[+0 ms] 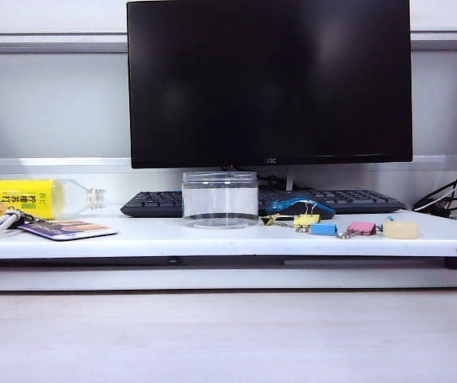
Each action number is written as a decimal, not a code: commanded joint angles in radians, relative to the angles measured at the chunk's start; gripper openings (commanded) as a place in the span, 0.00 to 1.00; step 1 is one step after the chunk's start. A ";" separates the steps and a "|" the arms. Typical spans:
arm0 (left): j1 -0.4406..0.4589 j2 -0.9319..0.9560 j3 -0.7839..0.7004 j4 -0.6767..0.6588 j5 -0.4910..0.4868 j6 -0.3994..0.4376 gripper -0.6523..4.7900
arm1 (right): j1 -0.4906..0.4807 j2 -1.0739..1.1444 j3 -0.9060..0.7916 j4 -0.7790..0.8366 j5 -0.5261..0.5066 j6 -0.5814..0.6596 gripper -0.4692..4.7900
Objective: Take the clips out of the round transparent plastic box and place them on the table.
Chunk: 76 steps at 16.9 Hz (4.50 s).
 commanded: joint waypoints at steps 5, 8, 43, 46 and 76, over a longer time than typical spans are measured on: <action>0.000 -0.351 0.001 -0.048 -0.167 0.006 0.50 | 0.001 -0.369 -0.098 -0.124 0.127 -0.041 0.24; 0.000 -0.470 -0.044 -0.095 -0.219 0.015 0.50 | 0.001 -0.559 -0.262 -0.094 0.145 -0.037 0.23; -0.006 -0.838 -1.156 0.475 -0.288 -0.266 0.11 | 0.002 -1.298 -1.924 1.041 0.126 0.160 0.10; -0.006 -0.838 -1.204 0.512 -0.296 -0.293 0.11 | 0.001 -1.297 -1.958 1.049 0.151 0.161 0.09; -0.006 -0.838 -1.551 0.692 -0.430 -0.315 0.11 | 0.002 -1.292 -2.145 0.957 0.287 0.193 0.09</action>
